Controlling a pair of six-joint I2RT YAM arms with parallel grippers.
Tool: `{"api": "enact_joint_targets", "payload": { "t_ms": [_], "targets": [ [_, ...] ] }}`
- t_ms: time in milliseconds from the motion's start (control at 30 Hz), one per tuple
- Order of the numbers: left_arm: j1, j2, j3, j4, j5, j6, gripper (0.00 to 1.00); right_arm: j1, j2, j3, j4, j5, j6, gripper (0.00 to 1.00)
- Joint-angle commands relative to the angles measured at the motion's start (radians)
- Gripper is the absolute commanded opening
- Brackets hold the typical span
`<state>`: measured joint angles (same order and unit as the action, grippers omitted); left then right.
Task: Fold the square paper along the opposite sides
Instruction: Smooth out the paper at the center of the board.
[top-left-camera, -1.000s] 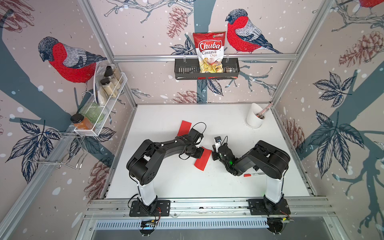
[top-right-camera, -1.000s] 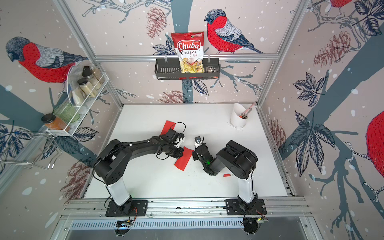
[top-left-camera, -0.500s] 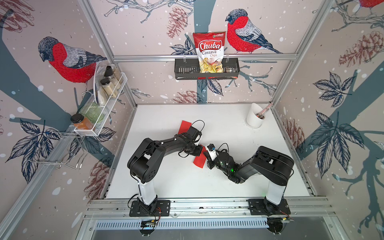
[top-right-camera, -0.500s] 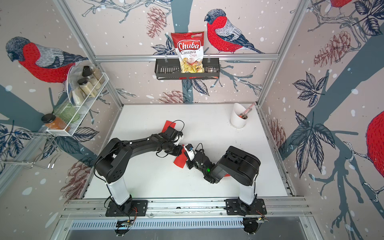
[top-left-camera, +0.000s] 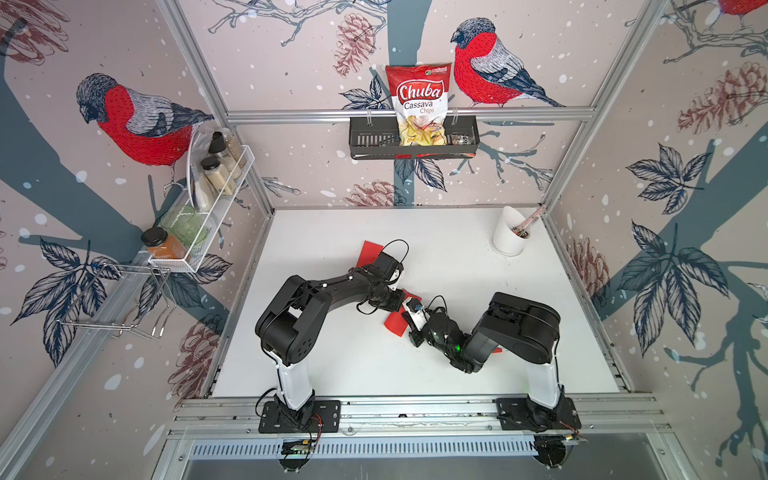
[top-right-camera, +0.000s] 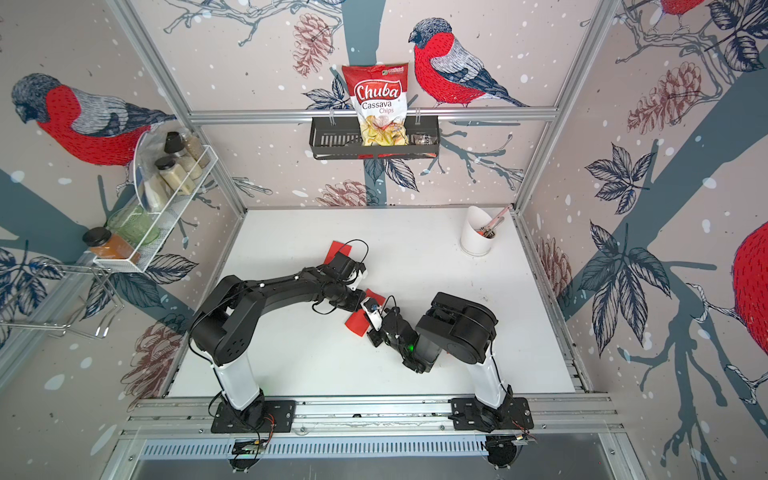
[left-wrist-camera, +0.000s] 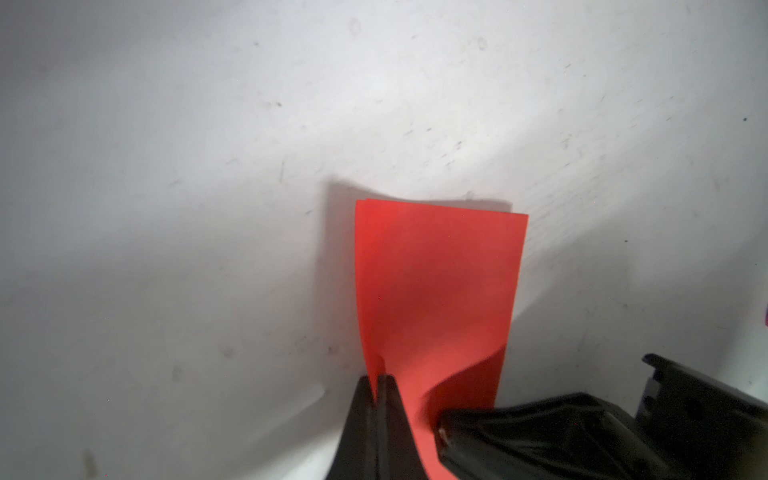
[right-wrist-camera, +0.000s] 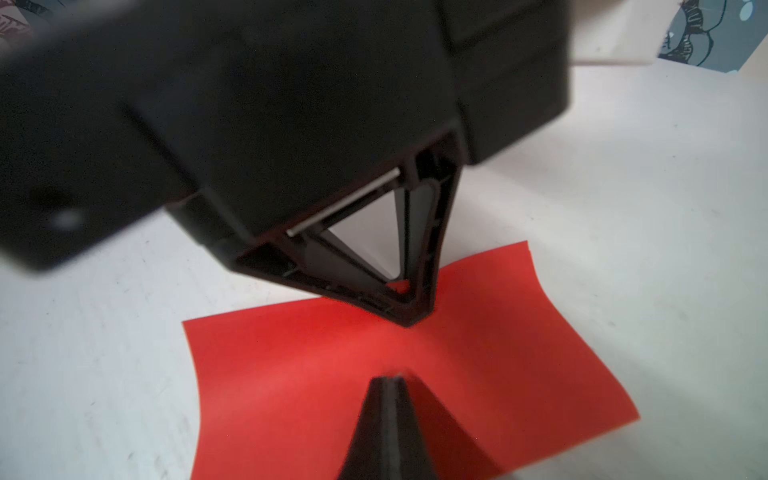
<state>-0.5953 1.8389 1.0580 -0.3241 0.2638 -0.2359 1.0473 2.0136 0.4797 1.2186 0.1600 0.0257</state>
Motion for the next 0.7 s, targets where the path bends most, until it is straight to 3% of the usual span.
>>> {"api": "enact_joint_targets", "payload": {
  "t_ms": [0,667],
  "targets": [
    [0.009,0.023,-0.02,-0.093,-0.124,-0.003,0.0,0.03,0.012,-0.01,-0.069,0.011,-0.004,0.0],
    [0.009,0.02,-0.032,-0.118,-0.17,-0.01,0.0,0.205,0.046,0.074,-0.356,0.103,-0.011,0.0]
  ]
}}
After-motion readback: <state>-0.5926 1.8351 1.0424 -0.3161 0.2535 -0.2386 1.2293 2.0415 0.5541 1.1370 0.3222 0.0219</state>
